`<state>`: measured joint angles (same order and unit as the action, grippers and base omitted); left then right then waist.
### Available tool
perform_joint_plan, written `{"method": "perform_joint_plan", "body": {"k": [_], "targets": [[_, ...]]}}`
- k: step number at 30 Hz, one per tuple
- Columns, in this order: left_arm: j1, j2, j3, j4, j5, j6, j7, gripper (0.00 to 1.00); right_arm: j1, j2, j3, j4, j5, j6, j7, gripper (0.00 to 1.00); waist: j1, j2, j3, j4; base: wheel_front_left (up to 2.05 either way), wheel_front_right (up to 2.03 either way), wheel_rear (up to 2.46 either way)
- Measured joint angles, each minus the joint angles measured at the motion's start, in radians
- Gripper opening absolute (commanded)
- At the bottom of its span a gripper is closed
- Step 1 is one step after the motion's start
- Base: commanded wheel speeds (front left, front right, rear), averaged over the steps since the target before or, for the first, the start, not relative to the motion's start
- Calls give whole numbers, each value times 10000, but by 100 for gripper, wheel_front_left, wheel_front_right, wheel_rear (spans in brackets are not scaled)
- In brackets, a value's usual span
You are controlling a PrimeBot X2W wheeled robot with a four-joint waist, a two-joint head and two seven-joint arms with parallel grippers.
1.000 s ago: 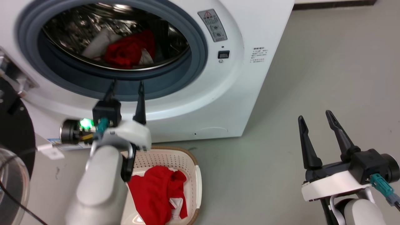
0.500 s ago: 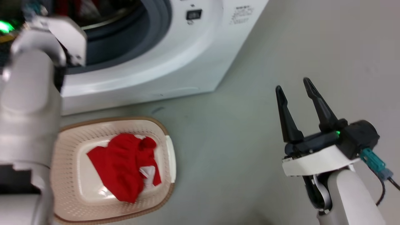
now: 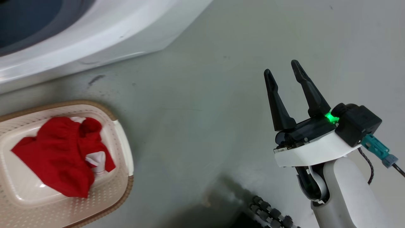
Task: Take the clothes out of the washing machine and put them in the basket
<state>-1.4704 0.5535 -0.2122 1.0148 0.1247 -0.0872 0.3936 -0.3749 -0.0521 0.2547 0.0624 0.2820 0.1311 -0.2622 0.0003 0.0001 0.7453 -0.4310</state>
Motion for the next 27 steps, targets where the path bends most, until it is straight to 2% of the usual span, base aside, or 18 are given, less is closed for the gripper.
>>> {"method": "perform_joint_plan", "body": {"k": [8,9,10,11,14,19,24,27], "targets": [[-484,527,-31,-249,40,-8,2265,100,-47,2,128,23,194,0,0,100,-1,0,607,-600,0,0,0],[-482,558,-6,-320,13,8,2523,84,-49,2,140,25,201,0,-2,100,0,0,613,-602,0,0,0],[-452,589,8,-403,-6,27,2711,30,-59,2,171,23,234,-2,-2,100,-1,0,616,-599,0,0,0],[-375,633,27,-535,-52,42,2830,0,-73,4,199,21,255,0,-2,100,-1,0,613,-596,0,0,0],[-76,717,130,-1012,-186,150,3154,0,-92,6,207,12,255,0,0,100,-1,0,587,-572,0,0,0],[616,803,272,-2192,-391,512,2987,0,-105,6,174,61,219,0,-2,100,-1,0,460,-519,0,0,0],[1313,940,520,-3057,-738,715,1565,0,-104,8,15,125,19,0,0,100,-2,0,135,-423,0,0,0],[1642,719,608,-3168,-1026,848,261,0,-78,10,-173,211,-186,-2,-2,100,-2,0,-175,-303,0,0,0]]}}
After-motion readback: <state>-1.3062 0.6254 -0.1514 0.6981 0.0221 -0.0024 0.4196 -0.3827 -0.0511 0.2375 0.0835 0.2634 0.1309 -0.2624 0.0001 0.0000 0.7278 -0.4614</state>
